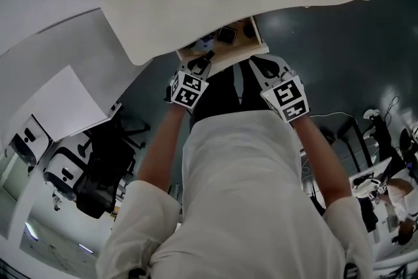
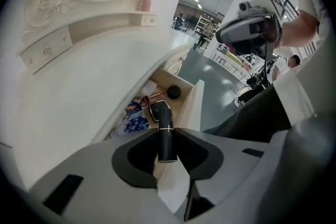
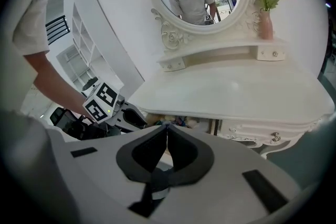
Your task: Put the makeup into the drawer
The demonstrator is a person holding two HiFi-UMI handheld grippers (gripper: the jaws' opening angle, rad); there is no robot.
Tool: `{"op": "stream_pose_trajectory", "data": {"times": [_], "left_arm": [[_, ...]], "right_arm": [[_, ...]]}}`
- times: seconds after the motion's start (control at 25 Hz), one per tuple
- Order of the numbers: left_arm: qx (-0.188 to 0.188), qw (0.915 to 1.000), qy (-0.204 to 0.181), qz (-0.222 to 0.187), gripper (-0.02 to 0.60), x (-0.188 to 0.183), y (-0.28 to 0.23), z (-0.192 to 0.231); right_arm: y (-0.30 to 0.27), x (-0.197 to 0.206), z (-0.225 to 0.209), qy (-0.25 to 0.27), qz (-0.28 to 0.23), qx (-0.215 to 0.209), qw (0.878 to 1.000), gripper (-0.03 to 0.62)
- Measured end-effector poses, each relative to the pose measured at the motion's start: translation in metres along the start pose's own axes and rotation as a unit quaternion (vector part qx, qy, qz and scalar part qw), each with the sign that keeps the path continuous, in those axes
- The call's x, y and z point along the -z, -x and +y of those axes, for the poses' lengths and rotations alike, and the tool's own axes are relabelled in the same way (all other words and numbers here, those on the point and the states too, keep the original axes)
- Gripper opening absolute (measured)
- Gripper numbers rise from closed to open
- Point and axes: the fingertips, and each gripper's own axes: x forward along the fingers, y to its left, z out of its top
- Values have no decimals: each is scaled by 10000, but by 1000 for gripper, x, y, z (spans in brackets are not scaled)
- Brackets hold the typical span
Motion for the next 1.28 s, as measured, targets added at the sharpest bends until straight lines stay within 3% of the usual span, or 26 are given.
{"op": "stream_pose_trajectory", "data": {"times": [0.24,0.8,1.04,1.28], "left_arm": [[-128,9991,-114,379,107,3,-23,17],[-416,9904,9,1321,109,14,-70,30],[-560,9876,138,1460,110,15,-81,33],[-656,9865,552,1395,123,16,-79,33]], "right_arm": [[-5,6,0,-272,-18,46,9996,31],[-4,17,-21,-735,-187,338,9965,31],[0,28,-29,-738,-192,342,9965,31],[11,31,-36,-637,-136,307,9974,31]]}}
